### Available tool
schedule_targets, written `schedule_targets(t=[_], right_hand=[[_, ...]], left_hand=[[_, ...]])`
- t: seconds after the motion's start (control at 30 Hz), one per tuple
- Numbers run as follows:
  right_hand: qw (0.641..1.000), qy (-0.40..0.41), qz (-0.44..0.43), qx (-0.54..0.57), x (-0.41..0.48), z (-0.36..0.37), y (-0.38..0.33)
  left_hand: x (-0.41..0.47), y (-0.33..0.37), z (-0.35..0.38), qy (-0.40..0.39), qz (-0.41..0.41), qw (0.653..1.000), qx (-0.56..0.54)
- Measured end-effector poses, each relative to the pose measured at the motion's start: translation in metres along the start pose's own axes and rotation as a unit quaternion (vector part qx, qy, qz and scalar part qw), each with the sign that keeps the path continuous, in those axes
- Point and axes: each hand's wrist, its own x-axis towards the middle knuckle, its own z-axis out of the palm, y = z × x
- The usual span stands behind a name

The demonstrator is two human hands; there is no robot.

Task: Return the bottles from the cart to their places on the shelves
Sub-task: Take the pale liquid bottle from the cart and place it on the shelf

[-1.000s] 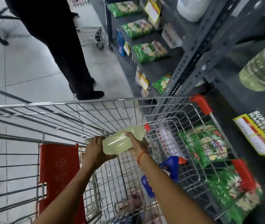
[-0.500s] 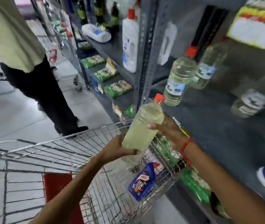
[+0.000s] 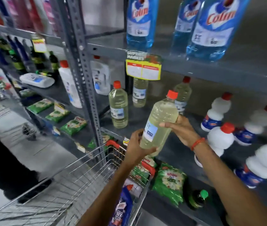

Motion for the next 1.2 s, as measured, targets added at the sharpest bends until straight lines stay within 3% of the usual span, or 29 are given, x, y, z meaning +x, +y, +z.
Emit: schedule_targets(t=[0.1,0.27,0.47,0.73,1.2], right_hand=[[1.0,-0.002,0.002,0.013,0.006,-0.027,-0.009],[0.999,-0.043,0.032,-0.008,0.018,-0.046,-0.004],[0.999,-0.019,0.03,-0.001,0.029,-0.057,0.021],[0.999,-0.049,0.016,-0.01,0.031,-0.061,0.028],[0.999,0.028,0.016,0.006,0.025,-0.055,0.032]], left_hand=[[0.021,0.008,0.018,-0.071,0.004,0.997,0.039],[0.032,0.004,0.06,0.021,-0.037,0.999,-0.002],[0.044,-0.006,0.09,0.098,-0.046,0.994,-0.004],[0.053,-0.012,0.11,0.125,-0.045,0.991,-0.01],[0.062,-0.017,0.123,0.146,-0.016,0.989,0.008]])
